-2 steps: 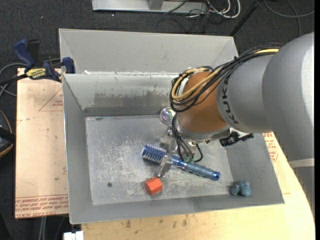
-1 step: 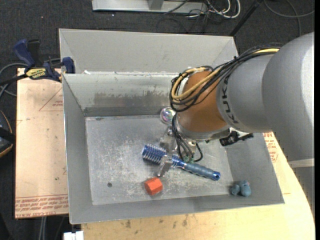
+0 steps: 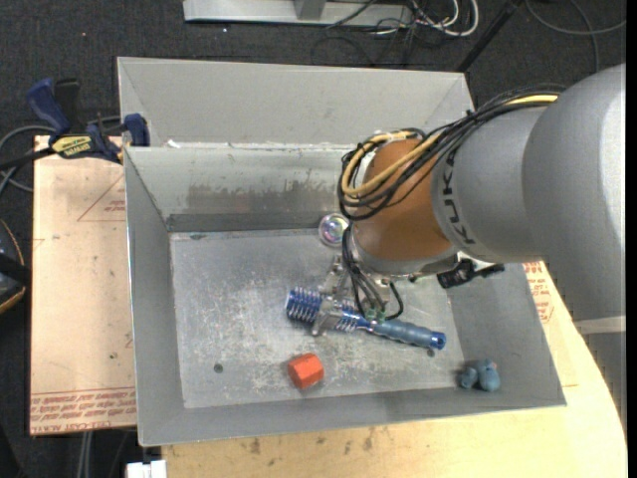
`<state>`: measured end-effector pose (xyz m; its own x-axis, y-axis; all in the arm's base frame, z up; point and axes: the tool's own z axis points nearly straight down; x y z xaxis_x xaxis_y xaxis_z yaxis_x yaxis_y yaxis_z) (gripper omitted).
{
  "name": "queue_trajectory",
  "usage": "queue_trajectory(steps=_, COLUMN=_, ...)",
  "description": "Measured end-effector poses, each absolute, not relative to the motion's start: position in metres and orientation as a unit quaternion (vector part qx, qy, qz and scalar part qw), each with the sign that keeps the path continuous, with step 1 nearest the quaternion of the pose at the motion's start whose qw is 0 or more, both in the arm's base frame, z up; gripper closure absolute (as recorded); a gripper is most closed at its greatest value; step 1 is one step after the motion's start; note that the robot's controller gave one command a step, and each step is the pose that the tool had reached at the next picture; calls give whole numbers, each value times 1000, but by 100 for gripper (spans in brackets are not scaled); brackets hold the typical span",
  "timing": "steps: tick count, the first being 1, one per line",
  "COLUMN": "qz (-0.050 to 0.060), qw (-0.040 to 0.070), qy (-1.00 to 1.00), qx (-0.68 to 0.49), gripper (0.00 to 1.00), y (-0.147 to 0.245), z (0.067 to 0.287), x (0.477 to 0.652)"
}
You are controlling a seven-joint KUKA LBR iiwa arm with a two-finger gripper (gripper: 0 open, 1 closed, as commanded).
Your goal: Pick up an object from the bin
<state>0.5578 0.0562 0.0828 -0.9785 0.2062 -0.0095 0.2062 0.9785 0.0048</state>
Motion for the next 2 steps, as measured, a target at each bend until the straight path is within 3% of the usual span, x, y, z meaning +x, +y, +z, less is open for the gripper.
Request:
queue_trajectory(steps=1, qz=1, qw=1, qy=995, qx=103, gripper=100, y=57, z=106, x=558)
queue_trajectory(steps=2, qz=1, qw=0, qy=995, qx=103, gripper=100, y=57, z=109, x=558)
